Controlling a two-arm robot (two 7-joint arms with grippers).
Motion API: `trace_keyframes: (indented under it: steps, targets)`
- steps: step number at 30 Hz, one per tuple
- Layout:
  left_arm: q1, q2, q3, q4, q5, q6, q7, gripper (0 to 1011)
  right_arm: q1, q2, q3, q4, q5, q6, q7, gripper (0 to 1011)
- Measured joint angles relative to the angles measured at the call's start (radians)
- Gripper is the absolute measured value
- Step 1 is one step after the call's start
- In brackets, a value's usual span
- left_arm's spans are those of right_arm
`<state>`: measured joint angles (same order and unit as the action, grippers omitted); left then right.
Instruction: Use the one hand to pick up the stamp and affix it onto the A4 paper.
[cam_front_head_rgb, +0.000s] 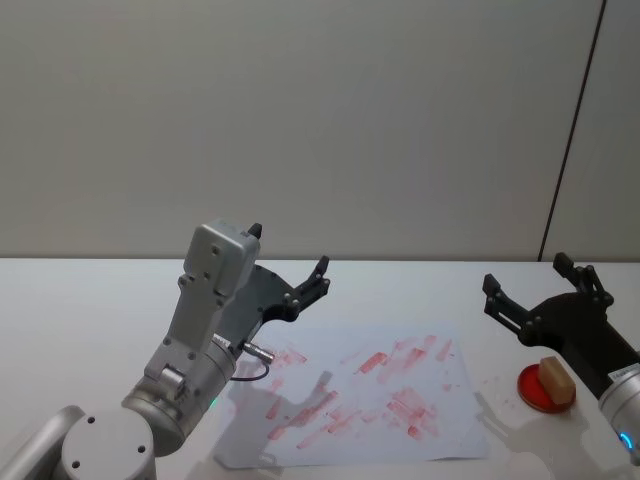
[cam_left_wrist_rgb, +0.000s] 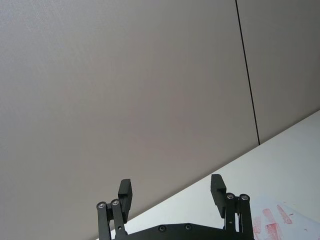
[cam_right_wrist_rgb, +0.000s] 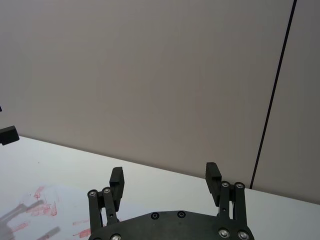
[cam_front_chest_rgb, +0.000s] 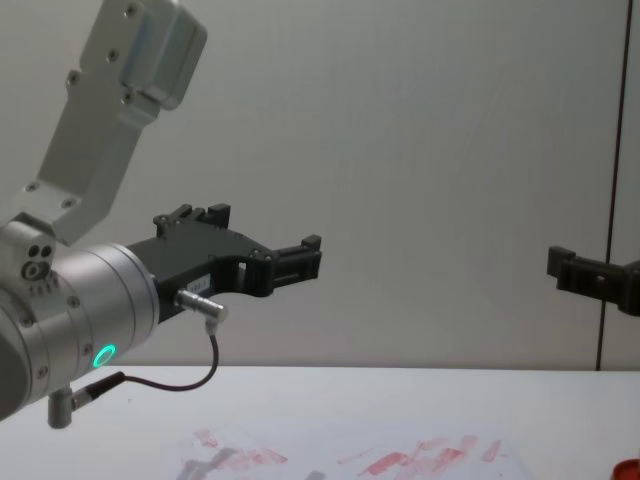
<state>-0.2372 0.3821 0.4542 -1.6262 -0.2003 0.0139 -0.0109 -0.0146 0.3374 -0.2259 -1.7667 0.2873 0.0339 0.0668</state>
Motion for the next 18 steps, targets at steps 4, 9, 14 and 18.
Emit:
trace_keyframes:
  steps: [4, 9, 14, 18]
  targets:
    - [0.000, 0.000, 0.000, 0.000, 0.000, 0.000, 0.000, 1002, 0.000, 0.000, 0.000, 0.000, 0.000, 0.000, 0.000, 1001]
    - [0.000, 0.000, 0.000, 0.000, 0.000, 0.000, 0.000, 1002, 0.000, 0.000, 0.000, 0.000, 0.000, 0.000, 0.000, 1001]
    - [0.000, 0.000, 0.000, 0.000, 0.000, 0.000, 0.000, 1003, 0.000, 0.000, 0.000, 0.000, 0.000, 0.000, 0.000, 1001]
    - [0.000, 0.000, 0.000, 0.000, 0.000, 0.000, 0.000, 1002, 0.000, 0.000, 0.000, 0.000, 0.000, 0.000, 0.000, 1001]
